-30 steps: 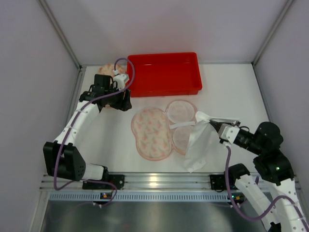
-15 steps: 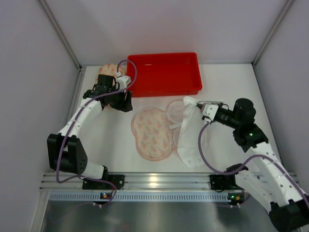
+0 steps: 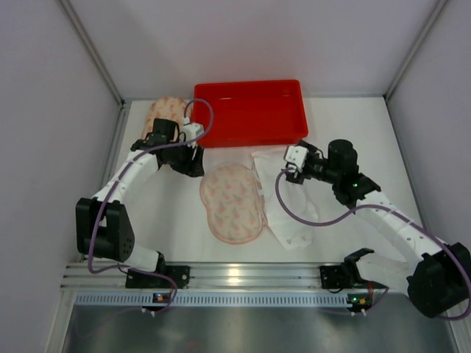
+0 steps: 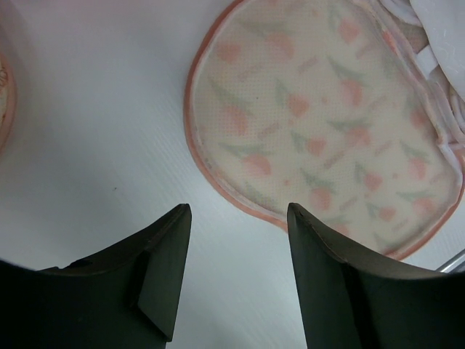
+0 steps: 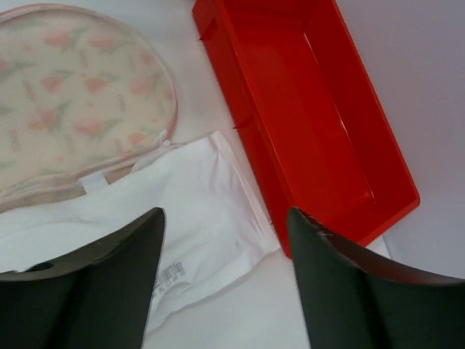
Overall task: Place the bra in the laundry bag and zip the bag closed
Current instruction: Place the bra in the laundry bag.
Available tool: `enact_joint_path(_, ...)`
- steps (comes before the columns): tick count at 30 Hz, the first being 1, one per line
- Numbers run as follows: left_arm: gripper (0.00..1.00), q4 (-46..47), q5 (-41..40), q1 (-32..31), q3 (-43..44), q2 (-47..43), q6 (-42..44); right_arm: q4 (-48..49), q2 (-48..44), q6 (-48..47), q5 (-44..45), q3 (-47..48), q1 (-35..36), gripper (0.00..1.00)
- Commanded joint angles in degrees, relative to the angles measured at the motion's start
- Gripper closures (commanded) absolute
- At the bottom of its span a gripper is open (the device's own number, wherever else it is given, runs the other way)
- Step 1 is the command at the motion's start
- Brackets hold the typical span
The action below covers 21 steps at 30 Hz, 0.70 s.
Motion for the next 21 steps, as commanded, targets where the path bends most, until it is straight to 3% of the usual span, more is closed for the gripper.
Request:
enact_joint_path(1,0.39,0.78,5.81,-0.92,-1.42,-3.51,4.39,-9.01,-4.86,6.79,2.62,3.35,-1.87,0.37)
enact_joint_path(6,0.42,-2.55,4.34,-8.62,-3.17,-3.43,10.8,-29.29,3.37,14.42,2.45,10.99,-2.23,0.57)
enact_joint_path(9,0.43,-2.65,0.55,-14.26,-4.32,-1.51,11.52,-33.54,10.14,20.32,-0.36,14.16,-2.41,0.66)
enact_joint_path(12,0.46,-3.26,1.08,-15.51,-3.97,2.45,8.97,-33.12,15.07,26.82,-2.65,14.61,-2.32,0.76)
enact_joint_path(21,0.48,-5.37,3.27,-14.81,-1.42,9.93,2.47,-22.93,25.45,41.33,-3.53,8.46,-1.44,0.85)
